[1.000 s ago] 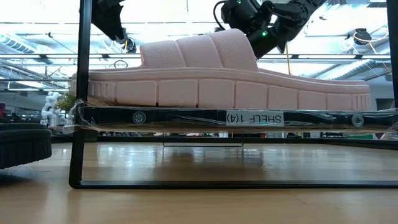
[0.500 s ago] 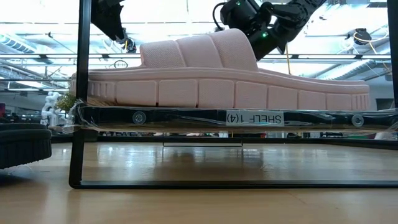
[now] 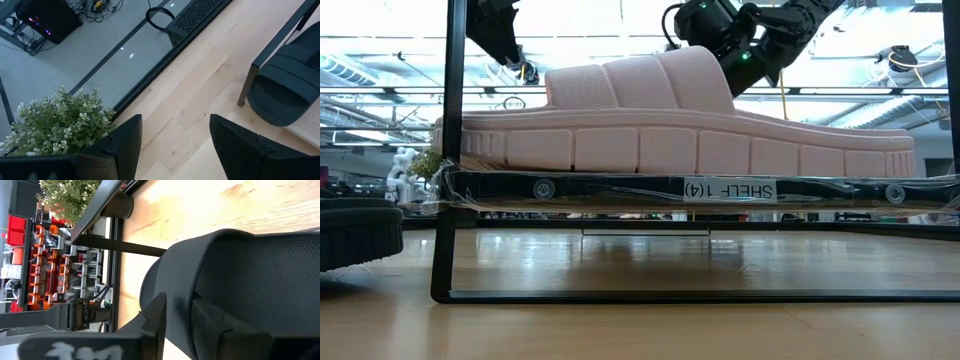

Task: Pick and place slides into the shelf
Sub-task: Put the top black slipper on the shelf

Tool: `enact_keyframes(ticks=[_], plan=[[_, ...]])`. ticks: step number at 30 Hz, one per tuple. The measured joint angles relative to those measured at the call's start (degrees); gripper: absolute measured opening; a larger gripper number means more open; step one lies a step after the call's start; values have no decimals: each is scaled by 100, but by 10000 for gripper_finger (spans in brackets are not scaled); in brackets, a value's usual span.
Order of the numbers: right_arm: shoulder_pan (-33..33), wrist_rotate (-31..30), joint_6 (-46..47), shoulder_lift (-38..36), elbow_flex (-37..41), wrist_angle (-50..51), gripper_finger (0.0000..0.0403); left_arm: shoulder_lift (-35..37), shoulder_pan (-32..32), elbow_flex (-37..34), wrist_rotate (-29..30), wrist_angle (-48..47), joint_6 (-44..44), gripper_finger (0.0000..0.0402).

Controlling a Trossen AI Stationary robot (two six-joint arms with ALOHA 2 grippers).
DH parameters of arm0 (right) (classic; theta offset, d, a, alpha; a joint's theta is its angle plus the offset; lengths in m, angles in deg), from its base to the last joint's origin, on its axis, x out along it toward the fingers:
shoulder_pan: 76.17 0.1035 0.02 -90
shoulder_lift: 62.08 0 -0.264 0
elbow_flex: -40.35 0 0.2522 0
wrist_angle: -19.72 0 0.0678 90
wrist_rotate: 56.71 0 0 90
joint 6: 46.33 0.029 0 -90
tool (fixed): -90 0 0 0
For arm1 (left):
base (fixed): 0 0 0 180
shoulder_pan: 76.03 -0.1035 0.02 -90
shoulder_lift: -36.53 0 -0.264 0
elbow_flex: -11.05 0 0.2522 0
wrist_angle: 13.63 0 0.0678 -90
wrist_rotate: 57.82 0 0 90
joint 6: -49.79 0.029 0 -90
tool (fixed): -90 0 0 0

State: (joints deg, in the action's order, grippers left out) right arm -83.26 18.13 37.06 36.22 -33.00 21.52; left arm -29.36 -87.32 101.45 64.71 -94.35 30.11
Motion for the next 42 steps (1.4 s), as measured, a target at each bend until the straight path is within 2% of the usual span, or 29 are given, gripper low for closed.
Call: enact_keyframes(ticks=[15,22,28,42], plan=[[0,46,-11,50,0,-22,86,0,0,0,-2,2,0,230],[-2,345,216,297,-2,-178,86,0,0,0,-4,4,0,230],[-59,337,-303,278,0,-479,86,0,0,0,-8,2,0,230],[-57,343,-247,267,0,-384,86,0,2,0,-8,0,0,230]])
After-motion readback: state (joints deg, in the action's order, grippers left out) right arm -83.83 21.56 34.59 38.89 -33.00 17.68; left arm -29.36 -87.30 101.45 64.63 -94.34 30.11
